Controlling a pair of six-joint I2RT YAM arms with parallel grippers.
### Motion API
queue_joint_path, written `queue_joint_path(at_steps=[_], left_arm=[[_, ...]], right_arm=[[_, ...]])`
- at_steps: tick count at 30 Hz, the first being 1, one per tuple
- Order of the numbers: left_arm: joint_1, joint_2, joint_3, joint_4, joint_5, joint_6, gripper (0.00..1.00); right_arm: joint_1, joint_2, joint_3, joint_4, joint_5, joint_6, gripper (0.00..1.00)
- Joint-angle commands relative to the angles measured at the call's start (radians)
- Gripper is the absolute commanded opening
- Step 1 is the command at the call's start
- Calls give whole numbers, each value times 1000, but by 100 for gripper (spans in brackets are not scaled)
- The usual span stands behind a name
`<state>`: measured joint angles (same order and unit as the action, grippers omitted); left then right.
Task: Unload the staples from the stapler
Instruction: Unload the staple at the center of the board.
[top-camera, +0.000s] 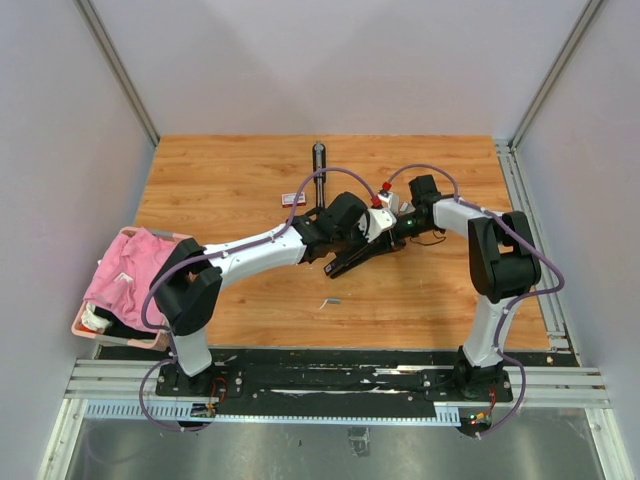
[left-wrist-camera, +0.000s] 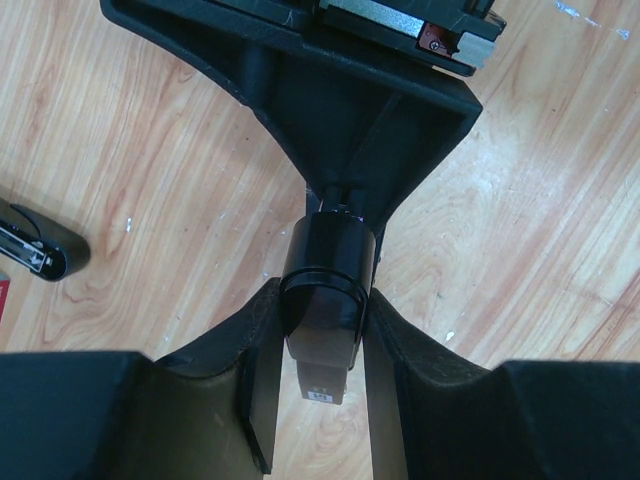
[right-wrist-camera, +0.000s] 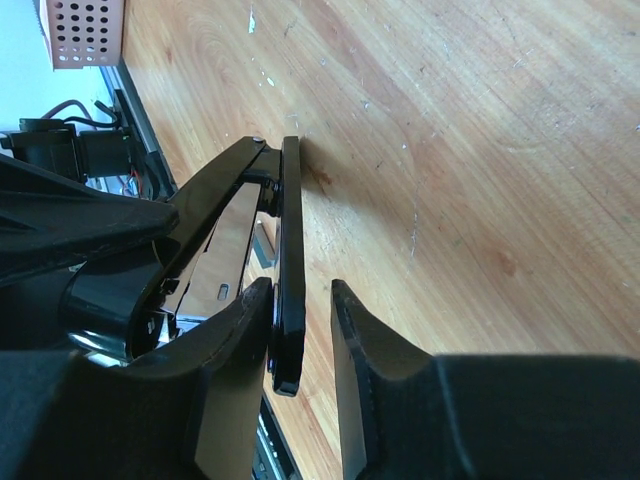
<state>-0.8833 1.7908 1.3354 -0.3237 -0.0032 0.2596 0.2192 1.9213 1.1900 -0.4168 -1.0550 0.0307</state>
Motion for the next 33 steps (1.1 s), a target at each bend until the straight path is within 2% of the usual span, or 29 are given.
queue_joint_path(at_steps=[1,8,15,20,33], left_arm=[[15,16,22,77,-62,-2,0],[15,4,9,84,-72,8,0],[15,-1,14,84,-68,0,0],[15,-3,0,84,-63,9,0],[15,-51,-20,86,56,41,0]], right_arm=[[2,-13,33,-114,-57,-44,33],[-73,-54,36,-142,-94,-46,36],[-80,-41,33,-137,-147,-33,43],[-86,-57,34,-136,-134,-35,43],[-95,-25,25,-74,-88,22,45]])
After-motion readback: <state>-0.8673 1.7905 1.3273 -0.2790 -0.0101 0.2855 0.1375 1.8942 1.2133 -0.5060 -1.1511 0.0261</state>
